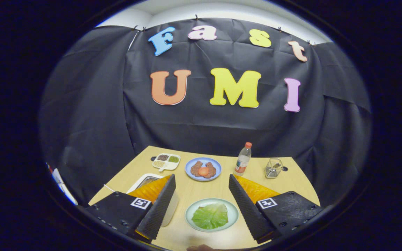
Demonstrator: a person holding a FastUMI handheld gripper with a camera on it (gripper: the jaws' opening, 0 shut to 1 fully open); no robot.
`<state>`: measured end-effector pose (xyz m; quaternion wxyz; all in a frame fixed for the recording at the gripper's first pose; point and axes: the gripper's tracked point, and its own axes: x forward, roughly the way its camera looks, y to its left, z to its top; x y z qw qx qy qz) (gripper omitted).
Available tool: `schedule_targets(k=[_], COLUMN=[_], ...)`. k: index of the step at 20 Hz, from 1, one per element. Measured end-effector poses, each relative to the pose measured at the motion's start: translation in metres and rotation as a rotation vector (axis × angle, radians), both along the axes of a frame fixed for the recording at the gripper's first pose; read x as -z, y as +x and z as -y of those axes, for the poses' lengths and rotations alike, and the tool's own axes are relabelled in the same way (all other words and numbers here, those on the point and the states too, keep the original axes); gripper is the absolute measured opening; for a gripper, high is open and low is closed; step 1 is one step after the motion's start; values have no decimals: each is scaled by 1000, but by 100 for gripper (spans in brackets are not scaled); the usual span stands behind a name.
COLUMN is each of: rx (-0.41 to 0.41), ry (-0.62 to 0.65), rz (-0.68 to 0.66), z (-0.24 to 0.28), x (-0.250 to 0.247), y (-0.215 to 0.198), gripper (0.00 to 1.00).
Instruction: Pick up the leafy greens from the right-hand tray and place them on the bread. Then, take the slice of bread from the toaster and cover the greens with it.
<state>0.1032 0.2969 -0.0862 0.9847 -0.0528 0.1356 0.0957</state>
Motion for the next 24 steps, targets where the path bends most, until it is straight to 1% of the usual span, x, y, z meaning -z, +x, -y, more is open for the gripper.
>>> schedule_targets(k=[4,9,13,16,20,22,24], rx=[-55,-62,-31,-16,25,67,88], ry=[29,0,2,-14,-51,-73,-77], rz=[41,-29,-52,-105,-168,-207,-248], z=[-33,-76,-107,-126,-138,-137,-139], x=[-1,35,65,95,128,140,149], y=[-8,-5,8,15,31,41,51], gripper=[95,95,95,95,94,93,78])
